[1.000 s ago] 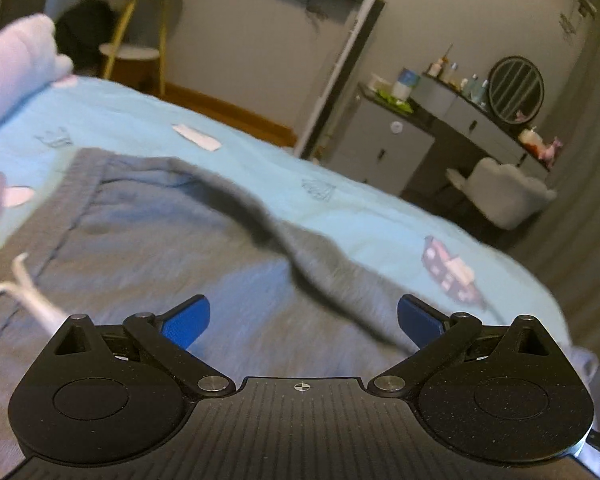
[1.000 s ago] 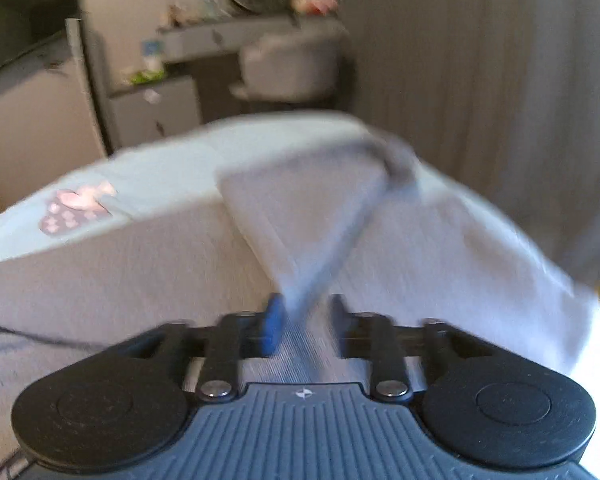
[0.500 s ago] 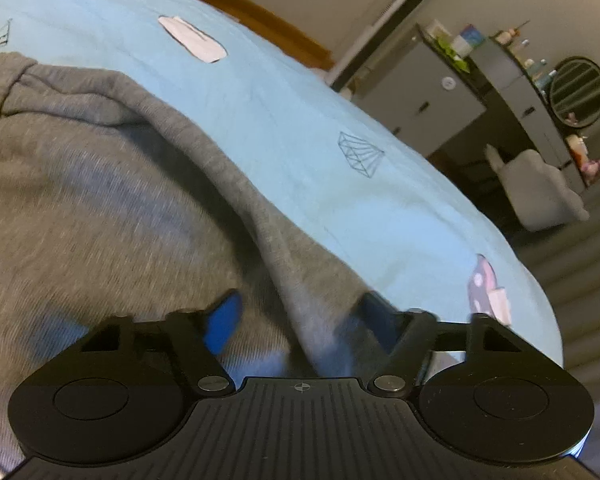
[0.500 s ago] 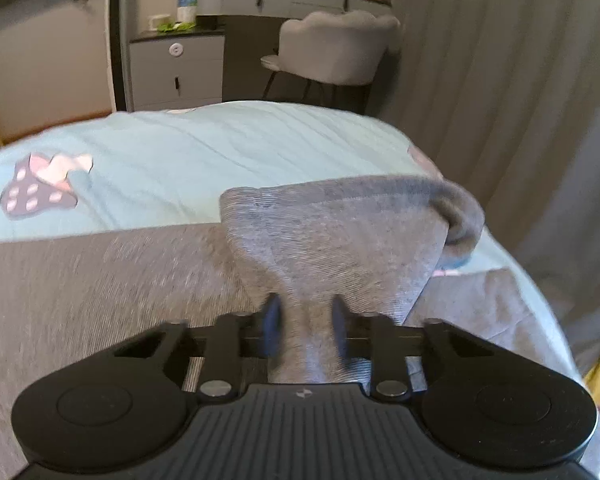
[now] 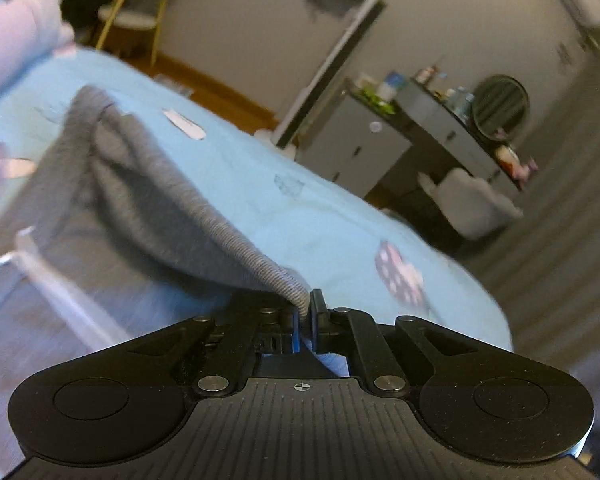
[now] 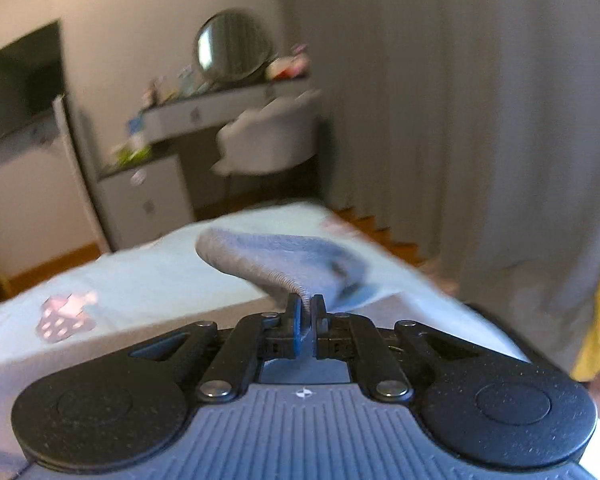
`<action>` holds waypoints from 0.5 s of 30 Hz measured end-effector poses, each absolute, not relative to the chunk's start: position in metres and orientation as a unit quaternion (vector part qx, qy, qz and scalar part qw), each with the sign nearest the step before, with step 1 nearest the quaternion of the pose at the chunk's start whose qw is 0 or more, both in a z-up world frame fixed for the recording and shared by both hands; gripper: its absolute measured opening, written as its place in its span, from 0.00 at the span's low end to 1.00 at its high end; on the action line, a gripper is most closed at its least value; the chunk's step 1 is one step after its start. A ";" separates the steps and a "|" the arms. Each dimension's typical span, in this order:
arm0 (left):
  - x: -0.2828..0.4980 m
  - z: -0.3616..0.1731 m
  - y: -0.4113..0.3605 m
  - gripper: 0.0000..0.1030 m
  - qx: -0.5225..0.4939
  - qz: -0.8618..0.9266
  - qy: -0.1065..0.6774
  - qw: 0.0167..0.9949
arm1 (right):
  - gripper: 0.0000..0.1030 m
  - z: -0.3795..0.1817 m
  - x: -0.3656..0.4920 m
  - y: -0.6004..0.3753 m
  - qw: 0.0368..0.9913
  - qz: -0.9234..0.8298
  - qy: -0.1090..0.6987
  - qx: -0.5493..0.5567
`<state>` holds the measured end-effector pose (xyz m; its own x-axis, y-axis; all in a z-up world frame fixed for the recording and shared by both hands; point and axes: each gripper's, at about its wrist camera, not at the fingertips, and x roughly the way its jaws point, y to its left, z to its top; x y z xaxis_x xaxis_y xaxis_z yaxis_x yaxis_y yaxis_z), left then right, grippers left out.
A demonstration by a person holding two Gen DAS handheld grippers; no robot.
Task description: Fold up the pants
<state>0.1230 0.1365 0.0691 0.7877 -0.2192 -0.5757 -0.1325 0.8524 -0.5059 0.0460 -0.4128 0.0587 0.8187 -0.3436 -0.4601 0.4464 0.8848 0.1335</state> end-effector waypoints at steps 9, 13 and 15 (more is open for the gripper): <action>0.024 0.008 0.107 0.26 -0.194 0.041 0.431 0.880 | 0.10 0.008 -0.043 -0.493 0.880 -0.261 0.263 0.297; 0.017 0.015 0.128 0.55 -0.213 0.081 0.400 0.888 | 0.31 -0.011 -0.052 -0.490 0.870 -0.225 0.277 0.340; 0.017 0.017 0.133 0.55 -0.201 0.093 0.396 0.891 | 0.31 -0.020 -0.053 -0.488 0.865 -0.222 0.280 0.353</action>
<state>0.0171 0.1333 0.0174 0.6691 0.0064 -0.7431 -0.3249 0.9018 -0.2848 -0.0530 -0.4879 -0.0198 0.7448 -0.1867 -0.6407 0.5818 0.6518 0.4864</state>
